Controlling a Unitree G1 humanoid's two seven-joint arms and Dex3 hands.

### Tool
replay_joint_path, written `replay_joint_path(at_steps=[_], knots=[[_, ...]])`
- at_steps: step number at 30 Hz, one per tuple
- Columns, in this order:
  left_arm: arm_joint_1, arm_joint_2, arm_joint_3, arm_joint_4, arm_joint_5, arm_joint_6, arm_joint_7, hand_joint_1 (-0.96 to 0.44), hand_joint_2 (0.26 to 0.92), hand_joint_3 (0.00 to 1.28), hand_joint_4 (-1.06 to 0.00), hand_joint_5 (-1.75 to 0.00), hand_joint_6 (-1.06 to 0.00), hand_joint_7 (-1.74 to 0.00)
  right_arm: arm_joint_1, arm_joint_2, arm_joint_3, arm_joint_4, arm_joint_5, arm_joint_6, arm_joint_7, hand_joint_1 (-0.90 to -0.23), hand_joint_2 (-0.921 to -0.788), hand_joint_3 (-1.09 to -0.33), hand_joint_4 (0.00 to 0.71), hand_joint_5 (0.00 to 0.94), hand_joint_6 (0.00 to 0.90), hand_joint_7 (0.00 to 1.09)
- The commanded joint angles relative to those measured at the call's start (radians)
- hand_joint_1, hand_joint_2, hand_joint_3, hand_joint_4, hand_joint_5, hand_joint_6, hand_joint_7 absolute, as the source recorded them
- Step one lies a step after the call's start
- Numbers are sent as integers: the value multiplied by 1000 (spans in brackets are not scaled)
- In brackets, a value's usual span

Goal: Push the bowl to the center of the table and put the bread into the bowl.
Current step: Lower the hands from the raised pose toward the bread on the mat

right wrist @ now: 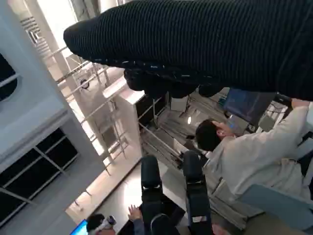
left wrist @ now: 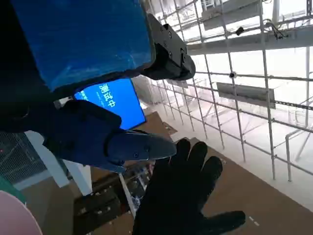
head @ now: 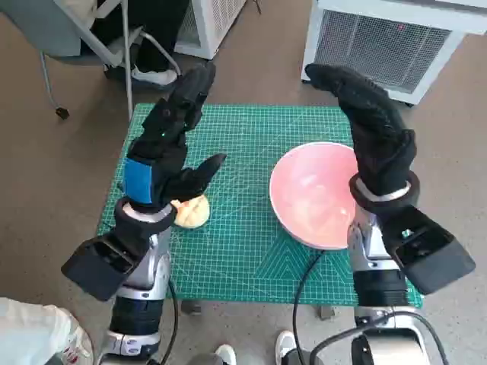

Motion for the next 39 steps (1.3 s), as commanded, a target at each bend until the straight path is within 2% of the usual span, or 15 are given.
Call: replay_joint_path(at_steps=[1,14,22,24,28,33,35,38,39], knots=[[-5,7,0,-4,-5,3,-4,-526,921,275,-324,0,-461,-1,22,9,-1,19,-20,-5,-10,-549,-921,-788,251,20,-1,593],[-3,4,-3,-16,-11,14,-7,-525,921,274,-324,0,-466,-2,26,5,-2,24,-50,-19,-34,-548,-921,-791,254,18,-1,596],[-4,5,0,-6,-16,11,-14,-518,921,274,-324,0,-466,-2,30,-3,-5,18,-54,-18,-42,-548,-921,-804,252,16,-1,593],[-3,4,0,-6,-15,9,-15,-519,921,274,-324,0,-466,-2,34,-10,-8,11,-47,-14,-41,-546,-921,-809,250,14,-1,592],[0,3,0,-6,-19,10,-19,-519,921,274,-325,0,-464,-1,50,-35,-24,-21,-11,8,-29,-541,-921,-841,238,8,-1,578],[7,5,2,-9,-23,10,-24,-519,921,273,-322,0,-457,0,76,-64,-54,-38,32,29,-18,-545,-921,-858,218,2,-1,559],[9,7,4,-8,-25,8,-27,-518,921,272,-318,0,-453,0,93,-76,-79,-22,46,24,-23,-545,-921,-857,214,1,-1,560],[12,10,6,-8,-24,6,-28,-517,921,272,-302,0,-429,0,111,-94,-122,33,49,0,-39,-541,-921,-833,214,2,-1,565],[13,11,8,-8,-24,5,-28,-518,921,272,-300,0,-427,0,117,-101,-143,70,39,-13,-57,-541,-921,-830,214,2,-1,565]])
